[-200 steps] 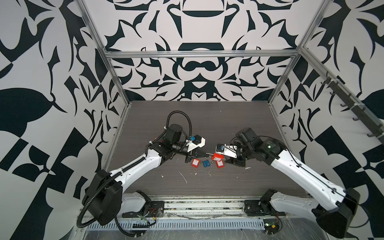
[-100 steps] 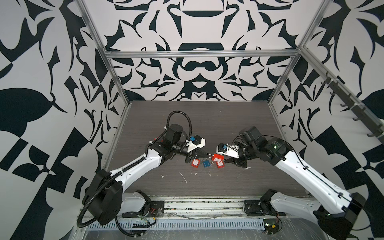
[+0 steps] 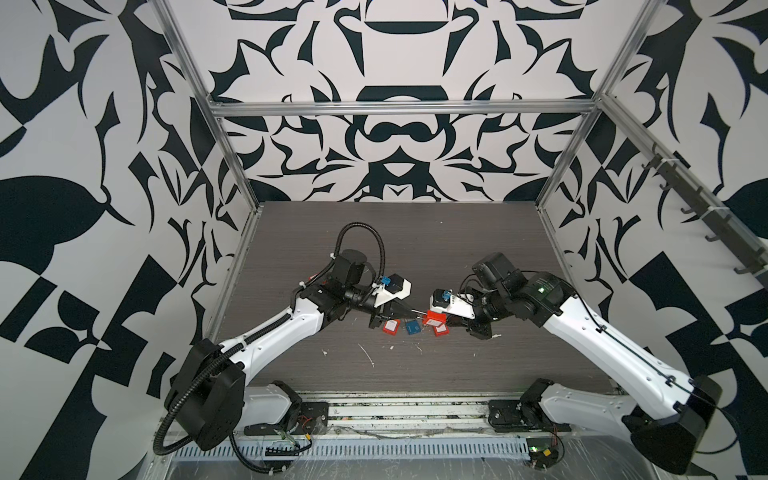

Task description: Lock with the key

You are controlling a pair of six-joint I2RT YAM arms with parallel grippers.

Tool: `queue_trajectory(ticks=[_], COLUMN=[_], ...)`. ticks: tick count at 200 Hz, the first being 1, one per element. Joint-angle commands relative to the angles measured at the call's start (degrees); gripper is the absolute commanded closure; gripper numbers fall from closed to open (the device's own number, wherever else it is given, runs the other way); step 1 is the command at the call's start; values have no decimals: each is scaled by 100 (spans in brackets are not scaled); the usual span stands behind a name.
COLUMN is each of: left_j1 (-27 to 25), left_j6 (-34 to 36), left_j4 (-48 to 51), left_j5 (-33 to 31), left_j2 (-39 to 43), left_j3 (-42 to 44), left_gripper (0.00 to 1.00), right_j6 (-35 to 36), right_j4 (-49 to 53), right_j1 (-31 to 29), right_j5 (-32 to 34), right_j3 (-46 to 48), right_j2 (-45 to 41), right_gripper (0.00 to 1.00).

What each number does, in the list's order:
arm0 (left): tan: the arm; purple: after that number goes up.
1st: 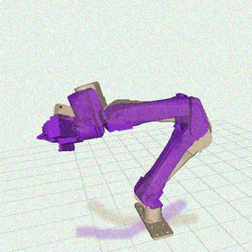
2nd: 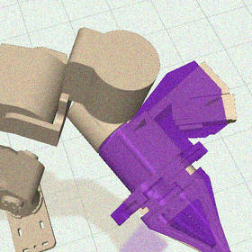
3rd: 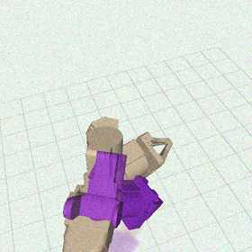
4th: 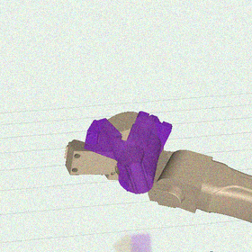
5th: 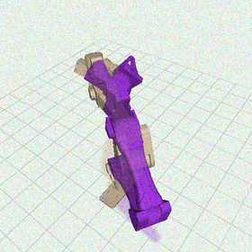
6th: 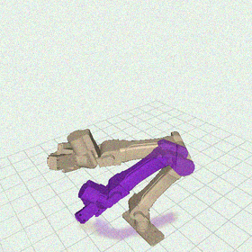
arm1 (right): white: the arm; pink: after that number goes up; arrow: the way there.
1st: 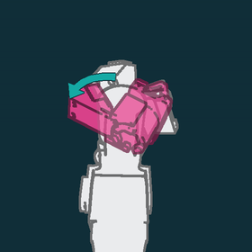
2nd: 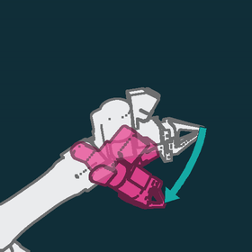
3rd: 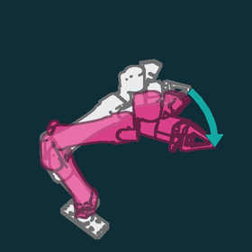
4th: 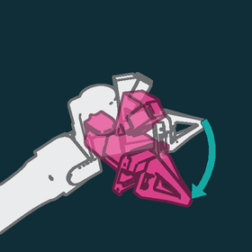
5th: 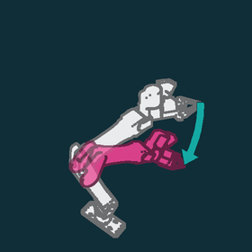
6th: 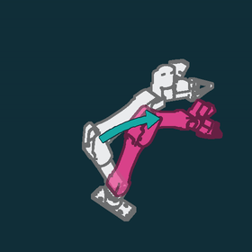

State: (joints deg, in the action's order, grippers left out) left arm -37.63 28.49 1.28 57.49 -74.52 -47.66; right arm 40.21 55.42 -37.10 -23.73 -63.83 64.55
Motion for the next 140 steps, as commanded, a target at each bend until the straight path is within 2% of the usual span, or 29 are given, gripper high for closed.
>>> queue_trajectory(ticks=[1,43,107,140], left_j1=[76,352,549,662], left_j6=[139,351,549,939], left_j4=[354,725,1111,1672], left_j5=[174,243,122,-4], left_j2=[85,105,678,689], left_j3=[-204,-94,190,16], left_gripper=[100,100,100,100], right_j6=[133,255,465,506], right_j4=[126,399,379,428], right_j1=[18,153,587,679], right_j5=[238,114,-66,46], right_j3=[49,124,319,345], right_j2=[-101,-107,-195,-127], right_gripper=[100,100,100,100])
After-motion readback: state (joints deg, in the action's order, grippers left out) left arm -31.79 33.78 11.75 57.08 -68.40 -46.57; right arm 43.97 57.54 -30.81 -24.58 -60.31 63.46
